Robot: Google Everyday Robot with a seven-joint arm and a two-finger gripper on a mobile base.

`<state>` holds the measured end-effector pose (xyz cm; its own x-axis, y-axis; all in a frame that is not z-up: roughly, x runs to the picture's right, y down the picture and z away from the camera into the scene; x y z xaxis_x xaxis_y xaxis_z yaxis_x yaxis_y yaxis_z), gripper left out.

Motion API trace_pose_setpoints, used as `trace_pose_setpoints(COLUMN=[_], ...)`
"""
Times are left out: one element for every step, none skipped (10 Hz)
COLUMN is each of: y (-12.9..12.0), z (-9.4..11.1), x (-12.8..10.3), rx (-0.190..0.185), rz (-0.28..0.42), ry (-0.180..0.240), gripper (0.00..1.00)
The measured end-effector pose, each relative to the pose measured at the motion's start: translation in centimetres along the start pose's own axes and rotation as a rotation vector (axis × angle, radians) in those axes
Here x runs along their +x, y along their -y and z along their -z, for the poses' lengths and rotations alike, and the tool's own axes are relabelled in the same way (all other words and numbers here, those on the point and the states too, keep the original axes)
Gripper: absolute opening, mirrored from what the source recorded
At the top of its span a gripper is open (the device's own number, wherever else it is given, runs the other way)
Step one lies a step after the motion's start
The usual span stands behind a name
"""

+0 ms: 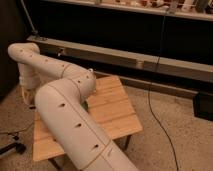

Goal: Place the eraser in the ceramic cup

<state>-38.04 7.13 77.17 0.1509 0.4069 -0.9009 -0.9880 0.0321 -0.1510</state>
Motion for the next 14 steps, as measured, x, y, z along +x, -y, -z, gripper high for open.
trace_pose_setpoints(y=[0.01, 0.0, 0.01, 0.01, 0.02, 0.02, 0.03, 0.03, 0.03, 0.03, 0.03, 0.03, 0.02, 0.11], z=[0.0, 0.0, -0.01, -0.01, -0.01, -0.01, 0.0, -0.01, 0.0, 0.0, 0.0, 0.01, 0.02, -0.21], x=[0.0, 0.0, 0.0, 0.0, -0.01, -0.01, -0.01, -0.01, -0.01, -0.01, -0.01, -0.01, -0.03, -0.48], rx=[0.0, 0.0, 0.0, 0.0, 0.0, 0.0, 0.0, 0.0, 0.0, 0.0, 0.0, 0.0, 0.0, 0.005], rz=[0.0, 0.0, 0.0, 0.0, 0.0, 0.0, 0.0, 0.0, 0.0, 0.0, 0.0, 0.0, 0.0, 0.003], ry=[0.0, 0.0, 0.0, 0.0, 0.0, 0.0, 0.0, 0.0, 0.0, 0.0, 0.0, 0.0, 0.001, 0.008], gripper=[0.0, 0.0, 0.0, 0.0, 0.0, 0.0, 0.0, 0.0, 0.0, 0.0, 0.0, 0.0, 0.0, 0.0])
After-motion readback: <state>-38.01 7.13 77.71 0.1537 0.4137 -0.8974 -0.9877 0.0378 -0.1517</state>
